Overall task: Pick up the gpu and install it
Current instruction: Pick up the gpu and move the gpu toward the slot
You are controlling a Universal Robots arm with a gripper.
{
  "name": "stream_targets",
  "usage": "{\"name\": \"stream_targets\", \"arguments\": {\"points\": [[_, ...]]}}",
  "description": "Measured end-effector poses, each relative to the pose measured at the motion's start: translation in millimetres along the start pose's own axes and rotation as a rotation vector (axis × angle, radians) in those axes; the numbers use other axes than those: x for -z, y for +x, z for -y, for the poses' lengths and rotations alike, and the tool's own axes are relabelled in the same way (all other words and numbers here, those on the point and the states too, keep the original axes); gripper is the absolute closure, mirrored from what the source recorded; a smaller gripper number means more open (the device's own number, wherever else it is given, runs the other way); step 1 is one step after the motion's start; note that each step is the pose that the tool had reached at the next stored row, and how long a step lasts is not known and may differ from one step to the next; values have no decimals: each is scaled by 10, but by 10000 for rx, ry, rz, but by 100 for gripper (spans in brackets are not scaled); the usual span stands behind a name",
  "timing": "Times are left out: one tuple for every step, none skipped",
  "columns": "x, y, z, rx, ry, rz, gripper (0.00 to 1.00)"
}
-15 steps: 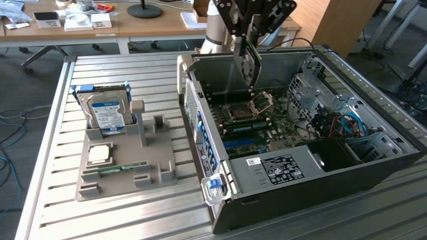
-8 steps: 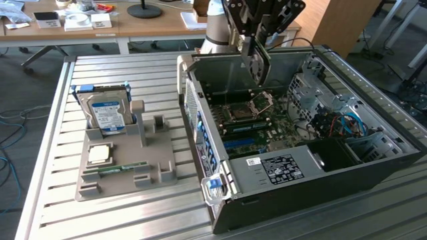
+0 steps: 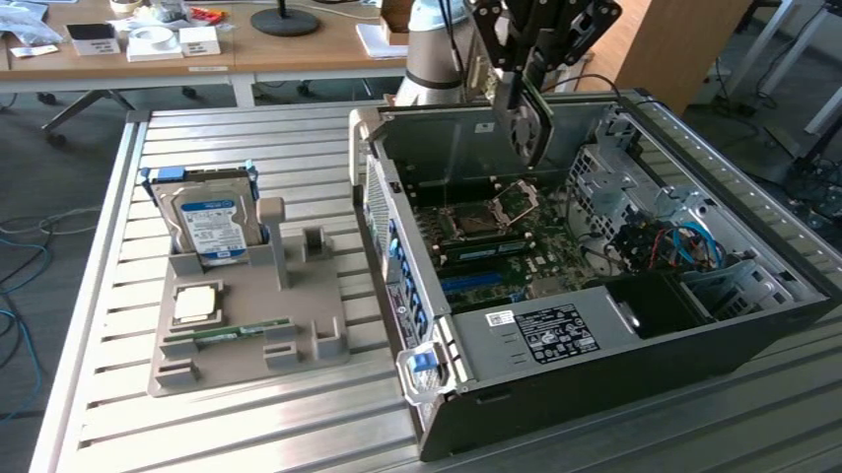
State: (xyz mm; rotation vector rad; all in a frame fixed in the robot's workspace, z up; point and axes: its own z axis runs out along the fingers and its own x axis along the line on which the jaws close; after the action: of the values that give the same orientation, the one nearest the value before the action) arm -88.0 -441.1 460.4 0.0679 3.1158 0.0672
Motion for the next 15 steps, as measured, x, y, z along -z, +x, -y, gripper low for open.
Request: {"name": "stream_targets", "arguments": {"points": [[-1, -27, -1, 1, 0, 0, 73], [-1, -54, -2, 2, 1, 0, 73], [-2, -80, -4, 2, 1, 0, 73], [-3, -105, -5, 1, 0, 0, 73], [-4, -130, -6, 1, 1, -1, 73], [-5, -155, -7, 0, 0, 0, 73], [-6, -184, -8, 1, 0, 0, 73], [-6, -211, -9, 2, 0, 0, 73], [-7, -237, -10, 1, 0, 0, 73], [-8, -262, -11, 1, 0, 0, 73], [-8, -286, -12, 0, 0, -1, 73], [-9, -310, -13, 0, 0, 0, 73], [-10, -335, -14, 1, 0, 0, 73], [-11, -359, -15, 1, 0, 0, 73], [-11, -383, -16, 1, -1, 0, 73]]}}
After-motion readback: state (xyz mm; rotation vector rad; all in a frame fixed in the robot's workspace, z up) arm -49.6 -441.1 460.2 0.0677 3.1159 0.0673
